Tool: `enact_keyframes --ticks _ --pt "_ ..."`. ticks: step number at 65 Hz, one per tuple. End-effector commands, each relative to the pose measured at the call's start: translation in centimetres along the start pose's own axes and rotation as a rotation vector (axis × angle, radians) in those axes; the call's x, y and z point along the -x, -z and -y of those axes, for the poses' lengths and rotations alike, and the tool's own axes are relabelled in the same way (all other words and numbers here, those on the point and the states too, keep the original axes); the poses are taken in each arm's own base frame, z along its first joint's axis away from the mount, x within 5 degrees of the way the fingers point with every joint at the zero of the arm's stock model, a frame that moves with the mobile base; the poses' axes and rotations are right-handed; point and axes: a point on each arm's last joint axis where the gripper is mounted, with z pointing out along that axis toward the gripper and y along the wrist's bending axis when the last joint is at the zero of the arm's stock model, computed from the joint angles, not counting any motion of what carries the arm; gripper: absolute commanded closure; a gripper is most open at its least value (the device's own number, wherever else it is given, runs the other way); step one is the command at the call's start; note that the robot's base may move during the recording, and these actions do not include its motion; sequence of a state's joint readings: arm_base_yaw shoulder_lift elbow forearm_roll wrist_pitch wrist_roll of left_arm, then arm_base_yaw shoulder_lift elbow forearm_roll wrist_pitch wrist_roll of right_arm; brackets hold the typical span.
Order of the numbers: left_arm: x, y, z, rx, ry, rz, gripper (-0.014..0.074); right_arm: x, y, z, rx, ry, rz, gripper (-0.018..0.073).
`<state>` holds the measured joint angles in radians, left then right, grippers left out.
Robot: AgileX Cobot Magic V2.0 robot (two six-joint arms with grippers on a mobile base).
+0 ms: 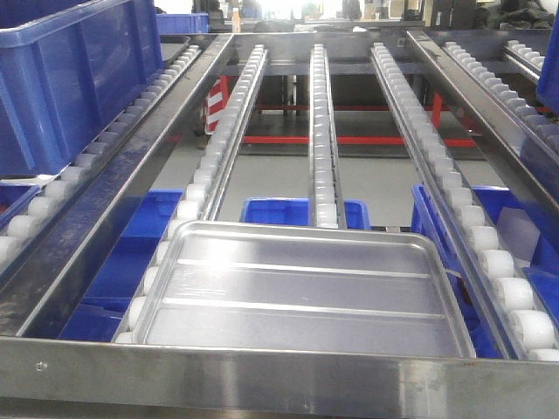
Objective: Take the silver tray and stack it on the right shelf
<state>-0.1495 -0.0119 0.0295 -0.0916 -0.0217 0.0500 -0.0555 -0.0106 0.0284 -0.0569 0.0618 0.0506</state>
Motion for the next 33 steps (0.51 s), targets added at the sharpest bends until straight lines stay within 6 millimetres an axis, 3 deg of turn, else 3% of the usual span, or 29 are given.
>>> enact_keyframes --ticks 1,33 --pt "0.24 0.13 -0.08 0.006 0.001 0.084 0.0697 1.46 0.30 -0.03 0.003 0.014 0.119 0.0503" --pt "0.37 0.14 -0.08 0.007 0.001 0.098 0.0697 1.51 0.31 -0.03 0.003 0.014 0.124 0.0503"
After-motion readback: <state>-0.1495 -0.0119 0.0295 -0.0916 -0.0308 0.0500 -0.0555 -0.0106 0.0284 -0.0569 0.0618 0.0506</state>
